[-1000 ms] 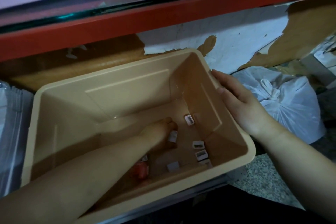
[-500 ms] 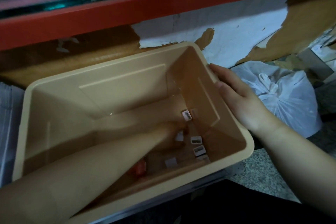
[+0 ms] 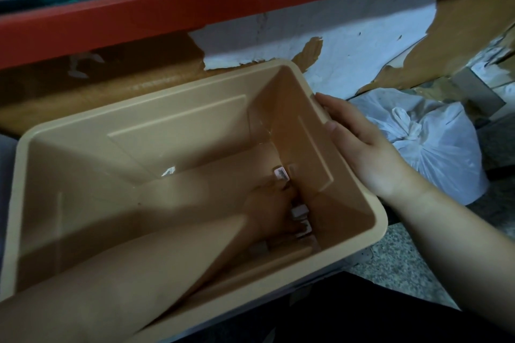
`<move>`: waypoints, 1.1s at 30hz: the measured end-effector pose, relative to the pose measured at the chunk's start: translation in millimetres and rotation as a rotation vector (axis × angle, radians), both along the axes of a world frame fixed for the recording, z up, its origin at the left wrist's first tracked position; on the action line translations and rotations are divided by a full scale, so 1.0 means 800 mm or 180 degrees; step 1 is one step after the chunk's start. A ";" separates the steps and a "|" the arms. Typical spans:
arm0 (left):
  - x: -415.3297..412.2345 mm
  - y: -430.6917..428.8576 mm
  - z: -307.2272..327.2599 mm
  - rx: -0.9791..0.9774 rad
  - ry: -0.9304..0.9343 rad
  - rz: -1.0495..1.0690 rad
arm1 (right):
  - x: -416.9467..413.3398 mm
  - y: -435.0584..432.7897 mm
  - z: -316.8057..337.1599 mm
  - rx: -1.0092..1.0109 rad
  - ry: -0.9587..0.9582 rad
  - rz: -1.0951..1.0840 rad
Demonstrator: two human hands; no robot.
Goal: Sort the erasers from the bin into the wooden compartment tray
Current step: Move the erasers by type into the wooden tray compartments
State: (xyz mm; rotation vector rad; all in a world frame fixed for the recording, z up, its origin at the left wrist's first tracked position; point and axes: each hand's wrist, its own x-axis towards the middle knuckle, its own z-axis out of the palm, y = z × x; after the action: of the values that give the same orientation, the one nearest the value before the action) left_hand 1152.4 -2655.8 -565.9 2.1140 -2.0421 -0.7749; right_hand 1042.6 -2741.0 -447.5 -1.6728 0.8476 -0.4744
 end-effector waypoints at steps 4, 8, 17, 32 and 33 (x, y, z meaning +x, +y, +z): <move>0.008 0.004 -0.004 0.0059 0.0127 0.0165 | 0.000 0.001 0.001 0.0026 -0.0021 -0.0001; 0.036 0.009 -0.001 0.0206 0.0045 0.0176 | 0.000 0.001 0.003 0.0017 -0.0039 -0.0002; 0.064 0.027 0.004 0.0233 -0.0455 0.0061 | 0.001 0.002 0.001 -0.0006 -0.0027 -0.0033; 0.071 0.024 0.002 0.0081 0.0202 0.0615 | 0.000 -0.001 -0.004 -0.0033 0.0017 -0.0031; 0.072 0.024 0.005 0.0093 0.0252 0.0689 | 0.000 -0.001 -0.004 -0.0028 0.0022 -0.0022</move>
State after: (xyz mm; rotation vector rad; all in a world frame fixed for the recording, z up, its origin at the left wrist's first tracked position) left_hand 1210.1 -2636.8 -561.9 2.2332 -1.7371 -0.8438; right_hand 1042.6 -2742.1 -450.3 -1.6811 0.8579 -0.4780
